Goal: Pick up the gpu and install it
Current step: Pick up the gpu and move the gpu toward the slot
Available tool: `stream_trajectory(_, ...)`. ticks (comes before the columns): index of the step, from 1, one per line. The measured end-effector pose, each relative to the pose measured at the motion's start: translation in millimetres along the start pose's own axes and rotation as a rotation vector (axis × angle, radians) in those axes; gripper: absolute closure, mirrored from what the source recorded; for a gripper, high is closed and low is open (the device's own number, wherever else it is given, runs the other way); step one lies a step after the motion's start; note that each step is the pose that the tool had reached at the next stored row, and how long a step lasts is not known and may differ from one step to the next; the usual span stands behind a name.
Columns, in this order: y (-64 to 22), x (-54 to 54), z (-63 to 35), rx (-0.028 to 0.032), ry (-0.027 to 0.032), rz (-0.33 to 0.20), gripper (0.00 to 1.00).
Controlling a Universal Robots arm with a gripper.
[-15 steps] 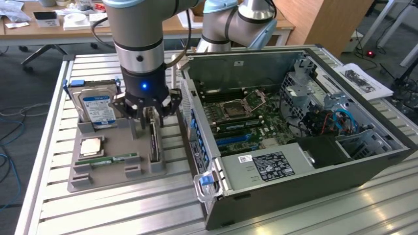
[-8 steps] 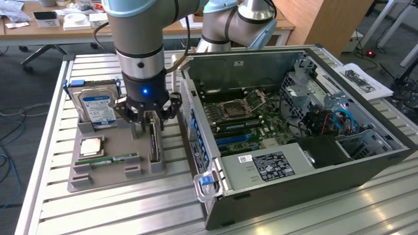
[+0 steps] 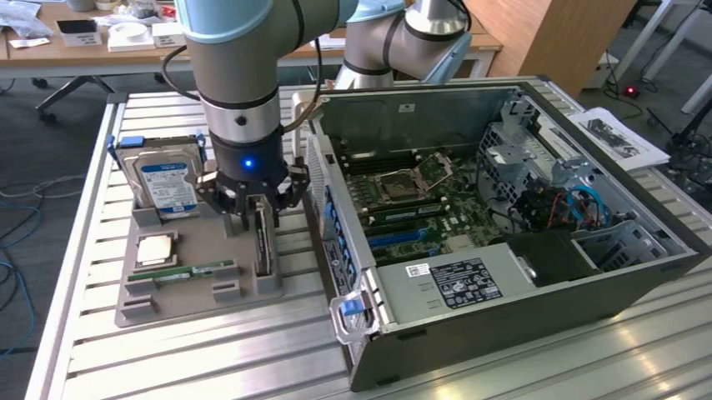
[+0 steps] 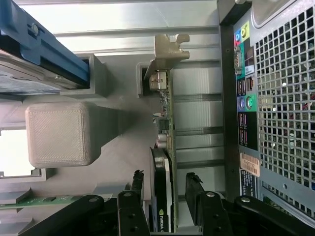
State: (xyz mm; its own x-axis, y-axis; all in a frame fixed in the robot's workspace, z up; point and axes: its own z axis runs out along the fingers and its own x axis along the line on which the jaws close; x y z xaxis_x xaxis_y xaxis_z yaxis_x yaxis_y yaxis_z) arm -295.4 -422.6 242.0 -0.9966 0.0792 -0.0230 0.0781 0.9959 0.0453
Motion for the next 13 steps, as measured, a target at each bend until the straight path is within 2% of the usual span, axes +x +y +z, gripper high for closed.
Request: stream_trajectory(13,-6.0,-0.3,0.1,-0.0001,-0.0001,0.0,0.53)
